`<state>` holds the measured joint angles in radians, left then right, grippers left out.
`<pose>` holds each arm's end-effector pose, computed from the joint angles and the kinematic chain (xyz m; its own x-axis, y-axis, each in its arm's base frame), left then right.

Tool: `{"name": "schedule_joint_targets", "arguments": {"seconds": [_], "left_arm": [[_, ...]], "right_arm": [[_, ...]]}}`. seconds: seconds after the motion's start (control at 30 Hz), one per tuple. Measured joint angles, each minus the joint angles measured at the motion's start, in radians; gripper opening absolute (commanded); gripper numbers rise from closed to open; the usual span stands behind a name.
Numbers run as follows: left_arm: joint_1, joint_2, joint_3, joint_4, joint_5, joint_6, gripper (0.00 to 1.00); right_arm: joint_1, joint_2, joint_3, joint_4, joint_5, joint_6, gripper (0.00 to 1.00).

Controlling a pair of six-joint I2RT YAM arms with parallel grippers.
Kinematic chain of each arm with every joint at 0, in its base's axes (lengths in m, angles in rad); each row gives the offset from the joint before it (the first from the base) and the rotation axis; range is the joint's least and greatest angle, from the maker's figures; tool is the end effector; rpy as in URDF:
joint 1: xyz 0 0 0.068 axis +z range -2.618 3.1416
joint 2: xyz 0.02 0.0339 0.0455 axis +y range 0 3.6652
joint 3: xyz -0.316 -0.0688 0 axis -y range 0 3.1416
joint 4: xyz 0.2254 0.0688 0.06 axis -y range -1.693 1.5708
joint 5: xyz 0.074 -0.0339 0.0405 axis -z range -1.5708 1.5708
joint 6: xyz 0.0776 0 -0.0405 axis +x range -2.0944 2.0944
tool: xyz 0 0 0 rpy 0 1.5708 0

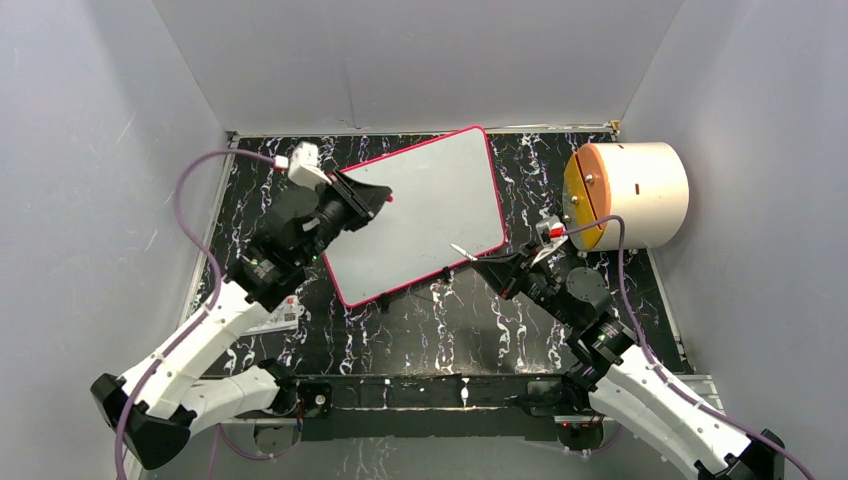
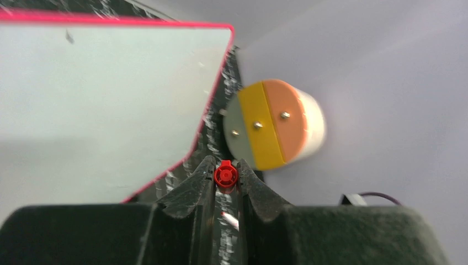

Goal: Write a sentence on the whiteboard
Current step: Place the pen cap at the center of the board.

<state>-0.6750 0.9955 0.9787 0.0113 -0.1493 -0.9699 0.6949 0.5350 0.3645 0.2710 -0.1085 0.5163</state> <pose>0.1830 -0.1317 0.4340 -0.4163 -0.7115 -0.5660 0.2802 0.4919 -0.8244 0.0951 0.0902 0.3107 -0.2881 0.3988 -0.8706 -0.6636 0.5724 0.4817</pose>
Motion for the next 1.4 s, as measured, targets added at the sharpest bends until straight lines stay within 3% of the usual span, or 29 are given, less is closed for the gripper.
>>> {"name": "schedule_joint_targets", "arguments": {"seconds": [0.3, 0.37, 0.47, 0.6, 1.0, 1.4], "left_arm": [[0.014, 0.174, 0.516, -0.532, -0.261, 0.369, 0.00], [0.052, 0.228, 0.594, -0.622, -0.288, 0.419, 0.00], [0.196, 0.297, 0.661, -0.715, -0.278, 0.479, 0.00], [0.380, 0.372, 0.689, -0.777, -0.266, 0.534, 0.00], [0.758, 0.533, 0.636, -0.768, -0.055, 0.604, 0.00], [0.794, 0.880, 0.473, -0.739, 0.022, 0.652, 0.00]], "right_arm": [[0.000, 0.020, 0.087, -0.085, 0.043, -0.144, 0.00], [0.000, 0.037, 0.108, -0.097, 0.042, -0.172, 0.00], [0.000, 0.054, 0.129, -0.108, 0.042, -0.207, 0.00], [0.000, 0.064, 0.135, -0.119, 0.038, -0.241, 0.00], [0.000, 0.095, 0.139, -0.142, 0.011, -0.316, 0.00], [0.000, 0.086, 0.139, -0.142, 0.009, -0.341, 0.00]]}}
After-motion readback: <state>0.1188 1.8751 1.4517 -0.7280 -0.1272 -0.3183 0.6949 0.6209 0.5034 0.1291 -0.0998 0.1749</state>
